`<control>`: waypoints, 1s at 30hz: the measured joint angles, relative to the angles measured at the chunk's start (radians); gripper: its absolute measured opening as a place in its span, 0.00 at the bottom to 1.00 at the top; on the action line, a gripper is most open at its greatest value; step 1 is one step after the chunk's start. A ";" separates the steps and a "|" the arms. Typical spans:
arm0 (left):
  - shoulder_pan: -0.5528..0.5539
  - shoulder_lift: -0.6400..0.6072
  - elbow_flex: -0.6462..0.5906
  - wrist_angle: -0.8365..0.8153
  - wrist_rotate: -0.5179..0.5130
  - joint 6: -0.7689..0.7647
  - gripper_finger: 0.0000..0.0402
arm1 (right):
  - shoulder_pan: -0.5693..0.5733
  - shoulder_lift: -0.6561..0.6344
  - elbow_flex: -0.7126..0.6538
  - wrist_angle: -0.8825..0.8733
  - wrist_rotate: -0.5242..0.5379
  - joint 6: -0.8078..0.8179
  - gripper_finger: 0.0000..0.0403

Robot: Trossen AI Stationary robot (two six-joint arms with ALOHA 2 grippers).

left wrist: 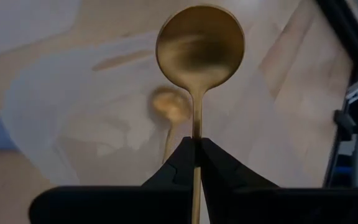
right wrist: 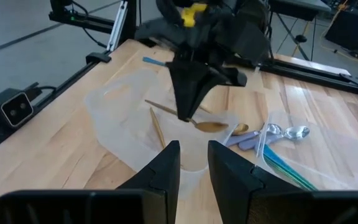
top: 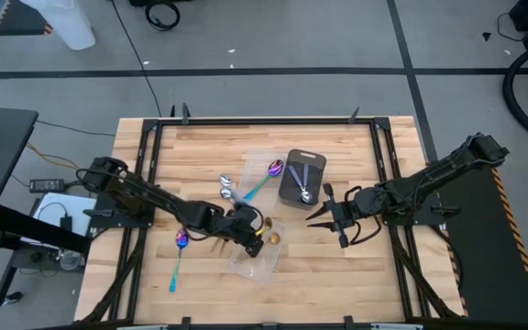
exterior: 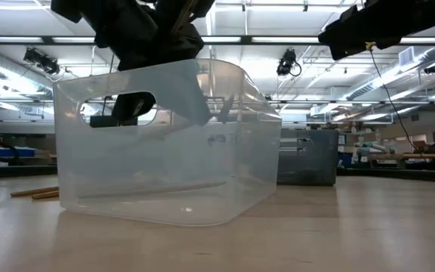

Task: Sort silverware by color (type)
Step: Put the gold spoon into the bottom transparent bin, then put the purple spoon into the black bin

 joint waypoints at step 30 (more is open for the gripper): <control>-0.011 0.025 -0.002 -0.011 0.088 0.025 0.24 | 0.000 0.000 0.000 -0.004 -0.003 0.002 0.23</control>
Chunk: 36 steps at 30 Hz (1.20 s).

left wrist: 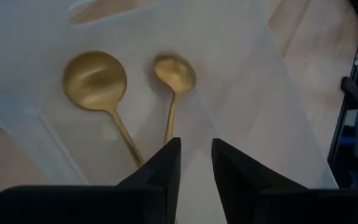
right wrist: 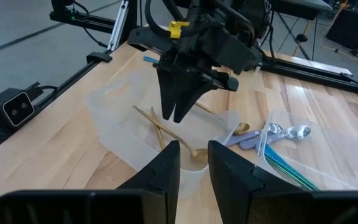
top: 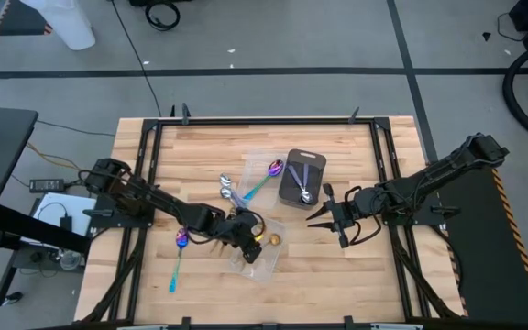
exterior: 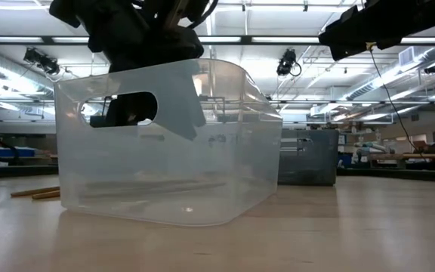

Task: Sort silverware by color (type)
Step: Put the purple spoon into the black bin

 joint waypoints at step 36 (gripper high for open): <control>0.014 -0.158 0.000 -0.401 -0.072 -0.007 0.23 | 0.000 0.000 0.000 0.002 0.002 -0.001 0.23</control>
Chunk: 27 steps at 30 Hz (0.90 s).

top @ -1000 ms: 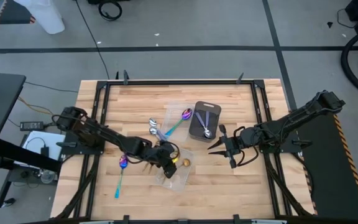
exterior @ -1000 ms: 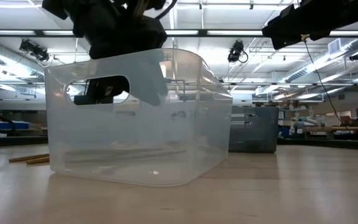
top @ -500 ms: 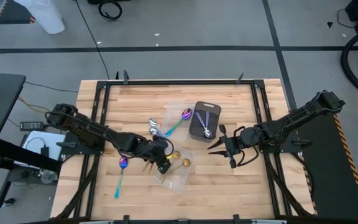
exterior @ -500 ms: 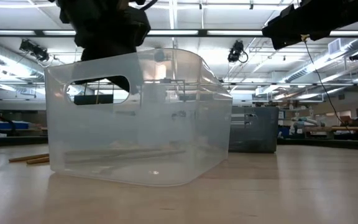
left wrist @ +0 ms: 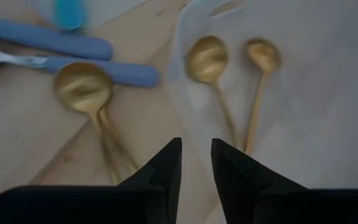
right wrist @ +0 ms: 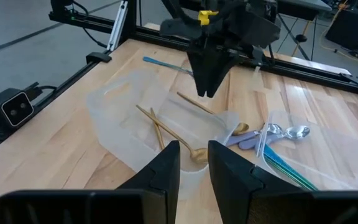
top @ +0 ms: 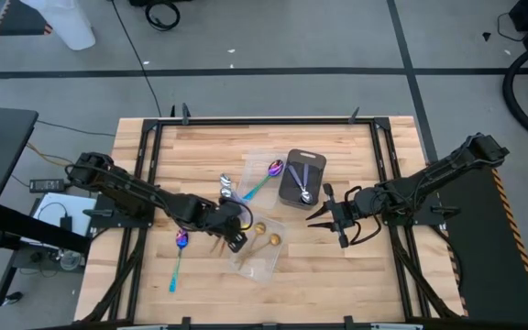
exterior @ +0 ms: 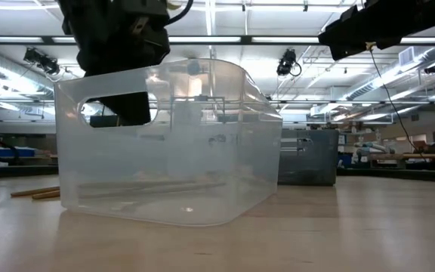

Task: Sort silverware by color (type)
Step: Put the purple spoon into the black bin

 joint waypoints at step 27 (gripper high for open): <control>0.045 0.002 -0.021 -0.162 -0.309 0.142 0.23 | 0.000 0.000 0.000 0.008 0.000 0.000 0.23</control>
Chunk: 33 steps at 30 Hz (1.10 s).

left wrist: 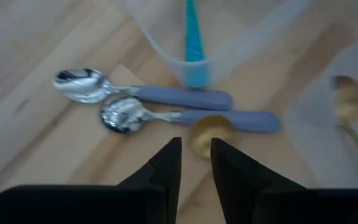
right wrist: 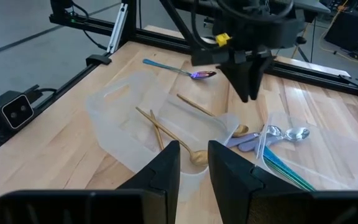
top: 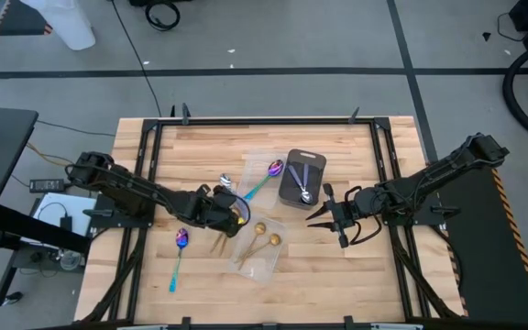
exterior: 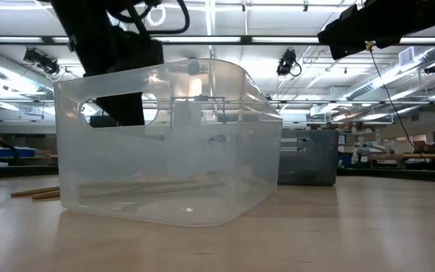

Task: Sort silverware by color (type)
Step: Put the purple spoon into the black bin

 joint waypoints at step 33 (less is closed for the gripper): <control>0.455 0.000 -0.019 -0.011 0.252 -0.012 0.30 | 0.000 0.000 0.000 -0.004 -0.002 0.000 0.23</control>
